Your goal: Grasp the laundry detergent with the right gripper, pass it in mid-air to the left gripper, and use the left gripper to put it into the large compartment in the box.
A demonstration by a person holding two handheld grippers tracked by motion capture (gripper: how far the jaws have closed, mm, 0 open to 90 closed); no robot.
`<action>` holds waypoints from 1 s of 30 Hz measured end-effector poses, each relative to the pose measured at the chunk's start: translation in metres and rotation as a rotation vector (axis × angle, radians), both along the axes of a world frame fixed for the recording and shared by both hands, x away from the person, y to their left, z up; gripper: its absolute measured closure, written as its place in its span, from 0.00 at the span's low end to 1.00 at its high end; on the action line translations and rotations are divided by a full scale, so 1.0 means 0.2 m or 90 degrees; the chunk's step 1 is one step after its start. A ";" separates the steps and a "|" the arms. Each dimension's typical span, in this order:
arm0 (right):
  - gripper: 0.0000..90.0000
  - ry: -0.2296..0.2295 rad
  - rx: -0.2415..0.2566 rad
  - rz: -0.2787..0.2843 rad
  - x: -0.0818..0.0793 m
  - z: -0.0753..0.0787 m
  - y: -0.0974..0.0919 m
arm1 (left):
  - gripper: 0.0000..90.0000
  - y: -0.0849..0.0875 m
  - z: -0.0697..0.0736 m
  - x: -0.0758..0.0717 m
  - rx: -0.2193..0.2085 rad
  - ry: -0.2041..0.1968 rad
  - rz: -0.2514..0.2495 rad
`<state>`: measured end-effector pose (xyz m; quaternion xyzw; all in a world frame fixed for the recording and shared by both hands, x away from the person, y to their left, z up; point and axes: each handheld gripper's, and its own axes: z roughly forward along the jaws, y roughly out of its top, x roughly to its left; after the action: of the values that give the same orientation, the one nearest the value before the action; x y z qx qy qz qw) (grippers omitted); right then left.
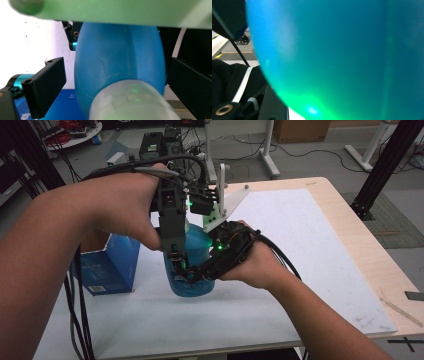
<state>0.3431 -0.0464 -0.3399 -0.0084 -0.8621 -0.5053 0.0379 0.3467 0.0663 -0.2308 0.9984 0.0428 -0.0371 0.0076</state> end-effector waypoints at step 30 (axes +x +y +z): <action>0.52 0.005 0.006 -0.011 0.02 -0.01 0.00 | 0.26 -0.02 0.00 0.01 0.004 -0.024 -0.003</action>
<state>0.3474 -0.0466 -0.3411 -0.0177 -0.8595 -0.5095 0.0366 0.3487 0.0632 -0.2304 0.9990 0.0408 -0.0183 0.0053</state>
